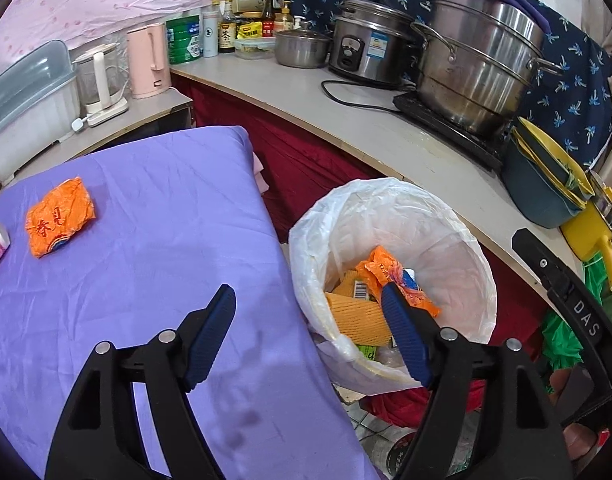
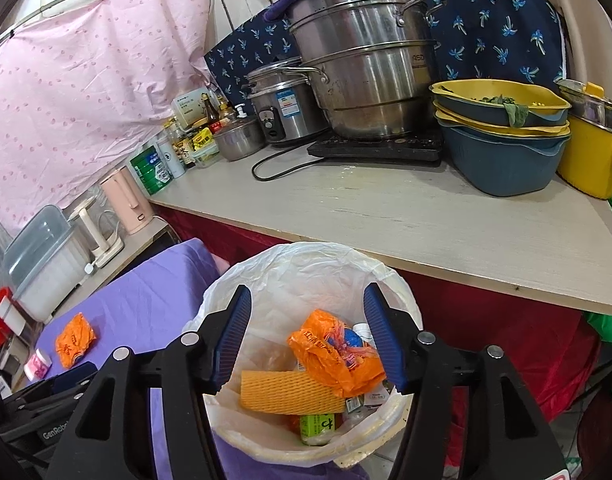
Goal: Collect trash
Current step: 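Open both tools to drop the foam net and bag into the bin, then move both tools back toward the pink cup and orange bag on the table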
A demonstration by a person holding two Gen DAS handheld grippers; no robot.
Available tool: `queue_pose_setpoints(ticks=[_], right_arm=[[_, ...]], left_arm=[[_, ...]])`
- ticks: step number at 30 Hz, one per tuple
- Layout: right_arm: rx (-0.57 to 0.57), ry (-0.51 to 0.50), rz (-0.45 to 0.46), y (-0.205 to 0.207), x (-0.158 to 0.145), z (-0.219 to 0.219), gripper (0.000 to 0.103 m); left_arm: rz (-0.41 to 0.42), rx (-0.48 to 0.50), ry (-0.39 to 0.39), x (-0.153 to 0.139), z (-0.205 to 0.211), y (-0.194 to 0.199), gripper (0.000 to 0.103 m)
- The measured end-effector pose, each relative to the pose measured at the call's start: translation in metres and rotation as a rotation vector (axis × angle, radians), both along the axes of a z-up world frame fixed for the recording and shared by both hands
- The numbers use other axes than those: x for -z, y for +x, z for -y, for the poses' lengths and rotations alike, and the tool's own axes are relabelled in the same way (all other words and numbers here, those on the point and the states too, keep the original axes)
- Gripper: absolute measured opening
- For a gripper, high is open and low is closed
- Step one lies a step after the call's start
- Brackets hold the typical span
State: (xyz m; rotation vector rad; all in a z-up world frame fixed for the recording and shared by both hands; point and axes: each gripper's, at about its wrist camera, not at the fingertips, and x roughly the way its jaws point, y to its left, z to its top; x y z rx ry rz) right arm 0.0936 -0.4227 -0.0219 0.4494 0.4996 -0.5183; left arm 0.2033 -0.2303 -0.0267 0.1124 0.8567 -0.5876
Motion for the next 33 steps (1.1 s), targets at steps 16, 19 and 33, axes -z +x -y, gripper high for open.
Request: queue_pose_setpoints(ticks=[16, 19, 33], right_arm=[[-0.115, -0.047, 0.015, 0.022, -0.023, -0.072, 0.07], [-0.143, -0.056, 0.009, 0.03, -0.023, -0.09, 0.071], [-0.298, -0.058, -0.035, 0.081, -0.011, -0.183, 0.071]], left_arm=[[0.03, -0.137, -0.034, -0.018, -0.082, 0.014, 0.079], [0.034, -0.166, -0.041, -0.02, -0.102, 0.018, 0.08], [0.014, -0.311, -0.057, -0.011, -0.202, 0.044, 0.081]])
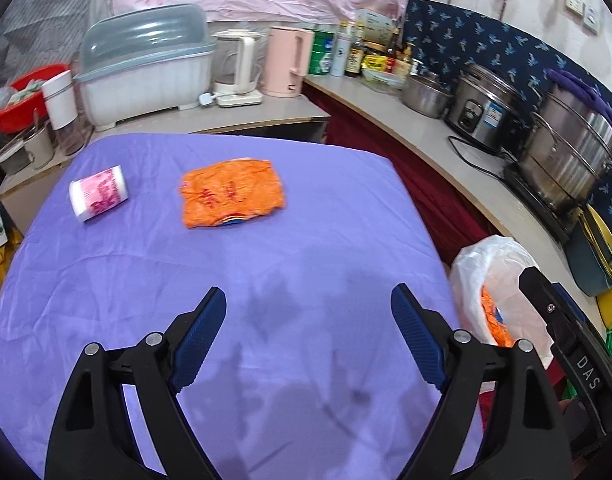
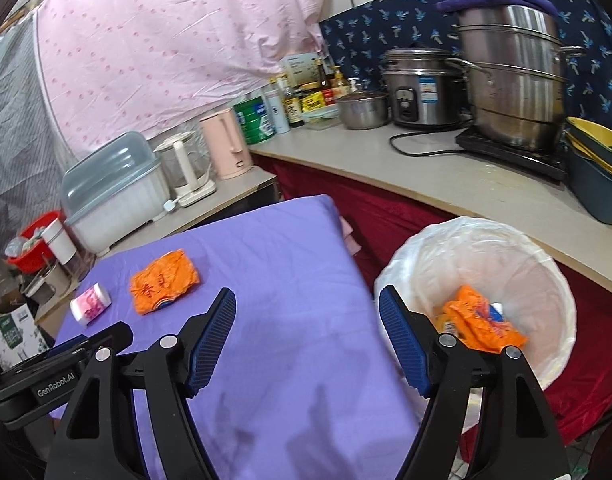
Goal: Collect trash
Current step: 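Move both tools back toward the pink cup and orange bag on the table, then grasp the pink paper cup with the left tool while the right tool grasps the orange snack bag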
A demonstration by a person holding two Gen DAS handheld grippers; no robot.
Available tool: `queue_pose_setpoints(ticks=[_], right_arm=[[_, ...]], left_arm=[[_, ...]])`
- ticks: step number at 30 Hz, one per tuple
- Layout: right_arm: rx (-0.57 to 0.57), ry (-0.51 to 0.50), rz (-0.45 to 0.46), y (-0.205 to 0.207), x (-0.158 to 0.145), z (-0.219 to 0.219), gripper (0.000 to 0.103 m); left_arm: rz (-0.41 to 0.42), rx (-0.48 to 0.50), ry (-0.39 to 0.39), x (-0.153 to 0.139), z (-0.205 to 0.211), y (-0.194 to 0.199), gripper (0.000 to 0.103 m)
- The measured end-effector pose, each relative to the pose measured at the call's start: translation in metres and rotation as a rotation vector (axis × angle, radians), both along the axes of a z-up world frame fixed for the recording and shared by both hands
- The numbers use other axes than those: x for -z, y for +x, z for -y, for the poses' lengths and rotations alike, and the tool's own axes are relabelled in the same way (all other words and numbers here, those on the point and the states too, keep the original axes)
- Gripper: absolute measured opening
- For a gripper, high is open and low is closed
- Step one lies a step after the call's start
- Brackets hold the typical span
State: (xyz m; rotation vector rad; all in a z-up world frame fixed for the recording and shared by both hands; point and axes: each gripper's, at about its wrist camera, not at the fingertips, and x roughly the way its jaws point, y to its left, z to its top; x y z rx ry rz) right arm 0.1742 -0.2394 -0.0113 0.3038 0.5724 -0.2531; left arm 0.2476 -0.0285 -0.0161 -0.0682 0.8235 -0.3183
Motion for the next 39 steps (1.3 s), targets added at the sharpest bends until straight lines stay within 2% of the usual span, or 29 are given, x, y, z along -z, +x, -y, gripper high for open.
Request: queue_pose_setpoints(ticks=[6, 20, 28, 32, 39], right_arm=[[-0.065, 0.006, -0.028, 0.024, 0.01, -0.04, 0.071], [-0.201, 0.031, -0.115, 0.094, 0.048, -0.129, 0.071], [-0.232, 0.06, -0.151, 0.144, 0.068, -0.148, 0.071], [-0.229, 0.113, -0.168, 0.17, 0.082, -0.147, 0.071], [-0.227, 0.17, -0.186, 0.21, 0.101, -0.141, 0.071]], left_arm=[[-0.026, -0.08, -0.002, 0.014, -0.053, 0.016, 0.081], [-0.042, -0.238, 0.06, 0.039, -0.17, 0.065, 0.081], [-0.033, -0.264, 0.084, 0.052, -0.202, 0.104, 0.083], [-0.037, -0.269, 0.095, 0.064, -0.21, 0.128, 0.083], [-0.048, -0.273, 0.073, 0.081, -0.221, 0.156, 0.083]])
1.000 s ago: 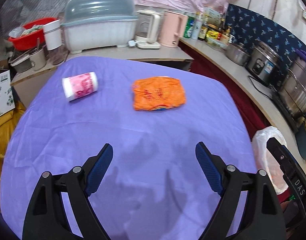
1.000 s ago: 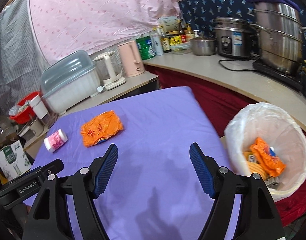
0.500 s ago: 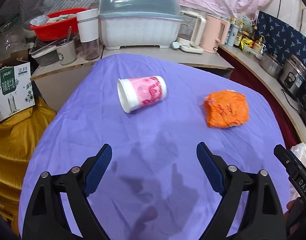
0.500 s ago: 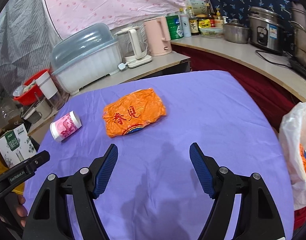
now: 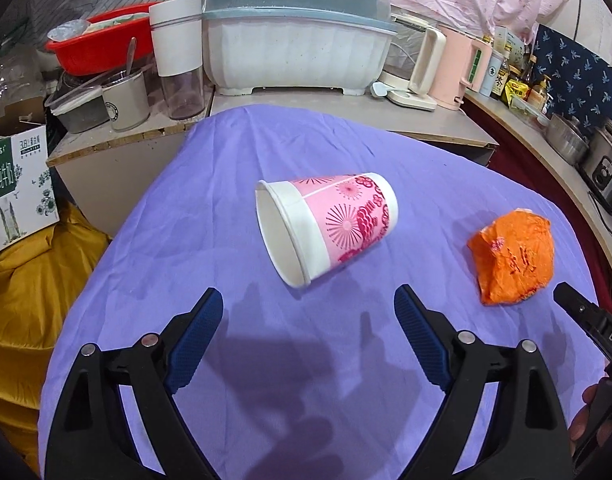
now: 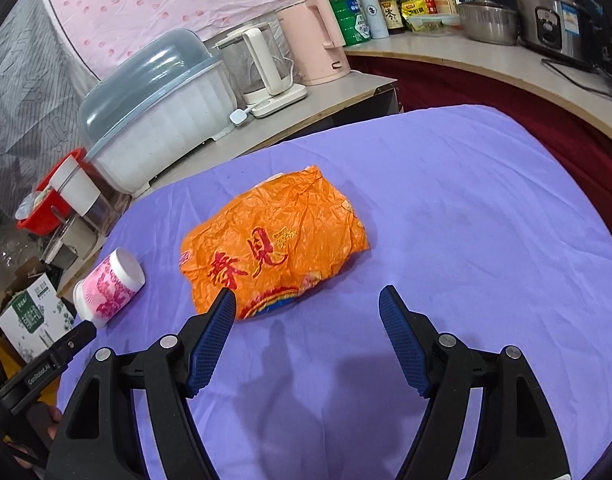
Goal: Collect trash
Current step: 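Grasp the pink paper cup with the left tool while the right tool grasps the orange snack bag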
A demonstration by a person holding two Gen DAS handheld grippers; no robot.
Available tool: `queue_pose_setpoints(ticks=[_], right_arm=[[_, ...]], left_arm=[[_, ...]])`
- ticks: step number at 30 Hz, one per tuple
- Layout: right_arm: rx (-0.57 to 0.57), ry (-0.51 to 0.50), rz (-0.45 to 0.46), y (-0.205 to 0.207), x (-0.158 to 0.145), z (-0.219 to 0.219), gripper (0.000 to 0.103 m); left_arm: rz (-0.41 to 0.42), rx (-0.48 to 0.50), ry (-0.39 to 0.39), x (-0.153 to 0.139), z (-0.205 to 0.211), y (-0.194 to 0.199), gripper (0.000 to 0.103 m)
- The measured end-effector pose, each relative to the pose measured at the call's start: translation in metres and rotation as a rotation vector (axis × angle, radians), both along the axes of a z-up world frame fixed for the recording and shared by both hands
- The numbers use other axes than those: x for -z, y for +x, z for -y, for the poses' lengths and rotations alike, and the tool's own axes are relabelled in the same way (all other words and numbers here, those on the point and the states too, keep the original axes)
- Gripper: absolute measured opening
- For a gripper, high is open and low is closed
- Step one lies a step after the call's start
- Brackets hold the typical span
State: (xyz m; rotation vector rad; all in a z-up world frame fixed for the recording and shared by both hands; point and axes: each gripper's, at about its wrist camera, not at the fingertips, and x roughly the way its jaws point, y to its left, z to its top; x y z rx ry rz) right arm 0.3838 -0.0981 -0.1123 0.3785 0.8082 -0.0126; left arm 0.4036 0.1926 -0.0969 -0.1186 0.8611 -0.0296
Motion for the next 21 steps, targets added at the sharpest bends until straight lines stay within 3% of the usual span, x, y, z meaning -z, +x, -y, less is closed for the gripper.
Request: queue_pose_setpoints(ticks=[4, 6, 8, 11, 13, 14, 16, 21], right_arm=[[0.005, 0.04, -0.012, 0.016, 0.01, 0.005, 0.071], [0.01, 0.07, -0.018, 0.023, 0.014, 0.008, 0.07], [0.012, 0.097, -0.022, 0.029, 0.018, 0.011, 0.069], [0.015, 0.108, -0.025, 0.036, 0.021, 0.013, 0.058], [0.01, 0.119, -0.032, 0.039, 0.024, 0.013, 0.04], [0.007, 0.122, -0.035, 0.04, 0.025, 0.013, 0.036], [0.0, 0.127, -0.034, 0.041, 0.026, 0.013, 0.018], [-0.003, 0.119, -0.007, 0.034, 0.018, 0.012, 0.011]], left_arm=[[0.002, 0.007, -0.03, 0.003, -0.001, 0.01, 0.077], [0.004, 0.018, -0.04, 0.002, 0.001, 0.013, 0.068], [-0.002, 0.039, -0.047, 0.002, 0.005, 0.017, 0.051], [-0.018, 0.066, -0.062, 0.002, 0.013, 0.019, 0.027], [-0.02, 0.078, -0.065, 0.001, 0.017, 0.018, 0.016], [-0.02, 0.083, -0.067, 0.001, 0.019, 0.018, 0.013], [-0.015, 0.086, -0.064, 0.0, 0.023, 0.016, 0.01], [-0.003, 0.099, -0.066, -0.008, 0.034, 0.007, 0.006]])
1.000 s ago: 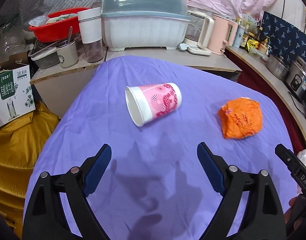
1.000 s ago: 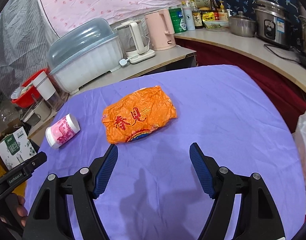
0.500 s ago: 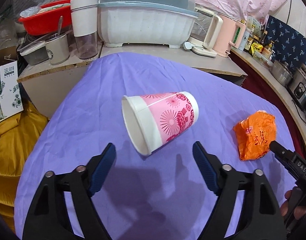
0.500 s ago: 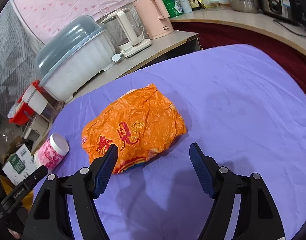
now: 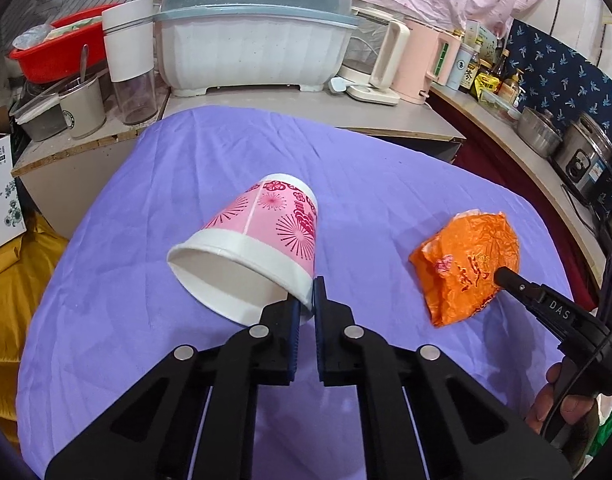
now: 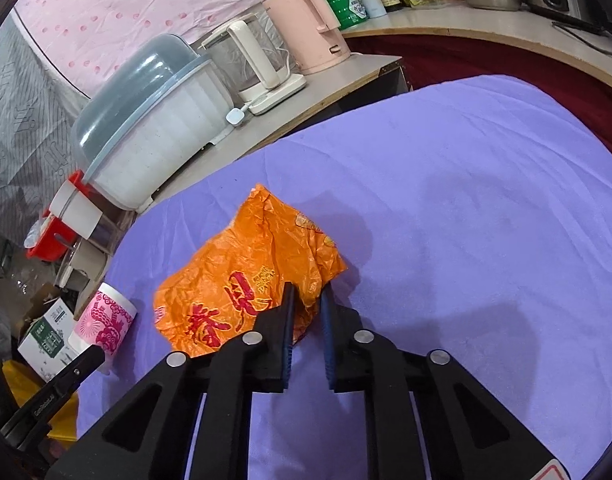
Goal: Collect trash
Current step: 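Grasp the pink paper cup with the left tool while the right tool grasps the orange snack bag, then lift the cup and snack bag and carry both over the bin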
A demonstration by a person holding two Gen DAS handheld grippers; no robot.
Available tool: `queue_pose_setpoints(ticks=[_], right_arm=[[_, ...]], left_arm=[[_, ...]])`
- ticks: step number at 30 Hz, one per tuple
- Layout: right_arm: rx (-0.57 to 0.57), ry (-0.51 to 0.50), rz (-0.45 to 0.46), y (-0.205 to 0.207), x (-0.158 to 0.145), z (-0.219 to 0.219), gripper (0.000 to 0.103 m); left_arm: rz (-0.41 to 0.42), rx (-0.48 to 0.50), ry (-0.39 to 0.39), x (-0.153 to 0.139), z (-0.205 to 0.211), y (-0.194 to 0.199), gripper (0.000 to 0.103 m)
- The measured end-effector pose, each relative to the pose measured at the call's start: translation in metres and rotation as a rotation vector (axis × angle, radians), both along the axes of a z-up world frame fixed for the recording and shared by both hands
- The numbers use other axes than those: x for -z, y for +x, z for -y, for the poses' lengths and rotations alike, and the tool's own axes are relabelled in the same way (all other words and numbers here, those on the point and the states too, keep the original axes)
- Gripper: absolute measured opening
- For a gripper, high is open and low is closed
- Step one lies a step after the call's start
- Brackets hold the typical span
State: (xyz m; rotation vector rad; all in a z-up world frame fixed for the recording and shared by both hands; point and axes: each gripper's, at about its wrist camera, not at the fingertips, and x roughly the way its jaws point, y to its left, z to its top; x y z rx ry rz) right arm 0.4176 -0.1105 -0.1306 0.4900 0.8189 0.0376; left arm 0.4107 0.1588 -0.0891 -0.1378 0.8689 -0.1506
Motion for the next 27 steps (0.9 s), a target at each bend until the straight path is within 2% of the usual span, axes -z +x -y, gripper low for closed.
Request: queue_pose_setpoints(ticks=[12, 20, 27], right_arm=[[0.054, -0.075, 0.121, -0.051, -0.067, 0.026, 0.009], [0.131, -0.088, 0.209, -0.106, -0.118, 0.069, 0.009], [0.206, -0.098, 0.259, -0.163, -0.147, 0.116, 0.009]], left_arm=[[0.058, 0.047, -0.011, -0.045, 0.038, -0.037, 0.006], [0.102, 0.132, -0.03, -0.085, 0.092, -0.081, 0.006], [0.143, 0.229, -0.034, -0.112, 0.151, -0.123, 0.006]])
